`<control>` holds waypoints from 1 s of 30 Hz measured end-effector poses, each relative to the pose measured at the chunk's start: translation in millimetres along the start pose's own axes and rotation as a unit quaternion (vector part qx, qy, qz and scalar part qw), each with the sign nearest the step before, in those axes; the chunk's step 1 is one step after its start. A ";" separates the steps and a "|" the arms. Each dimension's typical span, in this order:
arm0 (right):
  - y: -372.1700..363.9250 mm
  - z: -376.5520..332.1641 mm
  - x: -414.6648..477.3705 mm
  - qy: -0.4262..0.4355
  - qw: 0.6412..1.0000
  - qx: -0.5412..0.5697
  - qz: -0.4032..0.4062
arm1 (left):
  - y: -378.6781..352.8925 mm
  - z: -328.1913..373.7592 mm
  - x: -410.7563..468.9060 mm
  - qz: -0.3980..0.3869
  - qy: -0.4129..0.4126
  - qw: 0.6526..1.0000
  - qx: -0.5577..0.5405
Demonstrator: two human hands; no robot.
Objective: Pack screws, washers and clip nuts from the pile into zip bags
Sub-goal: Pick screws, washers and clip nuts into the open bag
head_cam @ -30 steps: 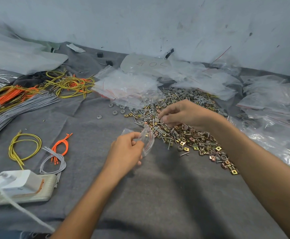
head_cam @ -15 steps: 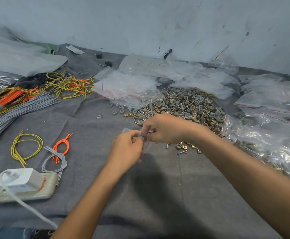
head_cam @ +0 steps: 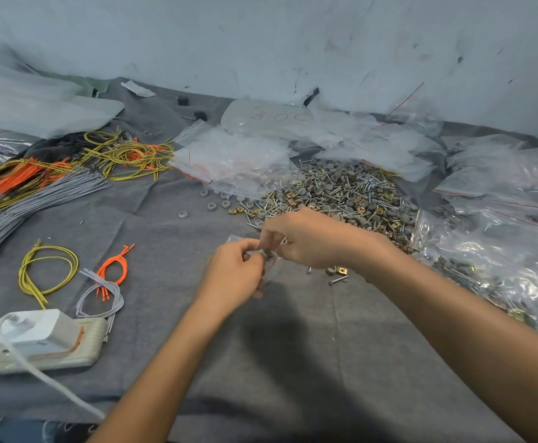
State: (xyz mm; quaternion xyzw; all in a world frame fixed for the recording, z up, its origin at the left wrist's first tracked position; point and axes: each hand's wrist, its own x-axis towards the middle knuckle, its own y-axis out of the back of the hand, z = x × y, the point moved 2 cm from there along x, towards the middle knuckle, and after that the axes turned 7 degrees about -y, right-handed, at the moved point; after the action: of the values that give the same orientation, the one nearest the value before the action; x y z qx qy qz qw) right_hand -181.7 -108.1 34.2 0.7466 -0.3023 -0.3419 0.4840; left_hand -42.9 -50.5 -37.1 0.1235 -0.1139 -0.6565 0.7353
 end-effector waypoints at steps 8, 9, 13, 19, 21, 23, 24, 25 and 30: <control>-9.8 -5.9 -12.8 0.072 0.986 -0.148 0.002 | -1.3 1.0 2.0 -0.009 -0.004 1.000 0.006; -11.0 -6.0 -14.7 0.078 0.985 -0.151 0.007 | -1.8 1.7 2.3 -0.012 -0.007 1.000 0.011; -15.1 0.2 -23.1 0.103 0.979 -0.165 0.066 | 0.1 7.3 2.6 -0.012 -0.018 0.997 0.072; -7.3 16.4 -38.2 0.087 0.989 0.009 0.119 | -4.1 21.6 2.8 0.021 -0.056 0.985 0.164; 4.4 27.3 -43.9 0.044 0.978 0.132 0.156 | 1.4 24.0 3.5 0.052 -0.069 0.982 0.165; 14.7 45.9 -48.7 -0.010 0.961 0.208 0.182 | 13.0 27.8 4.0 0.083 -0.087 0.979 0.163; 17.5 56.9 -50.4 -0.033 0.957 0.223 0.184 | 20.9 31.1 3.7 0.099 -0.096 0.977 0.162; 17.8 68.0 -51.1 -0.053 0.957 0.221 0.179 | 29.5 35.5 3.2 0.114 -0.104 0.975 0.161; -6.1 99.8 -44.5 -0.112 0.985 0.089 0.093 | 72.1 59.7 5.0 0.175 -0.129 0.962 0.163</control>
State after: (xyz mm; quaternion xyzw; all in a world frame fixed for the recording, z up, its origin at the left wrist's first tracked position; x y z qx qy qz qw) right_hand -287.1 -122.7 8.5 0.7126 -0.4513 -0.3486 0.4088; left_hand 5.6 -49.7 43.1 0.1341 -0.3327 -0.5006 0.7879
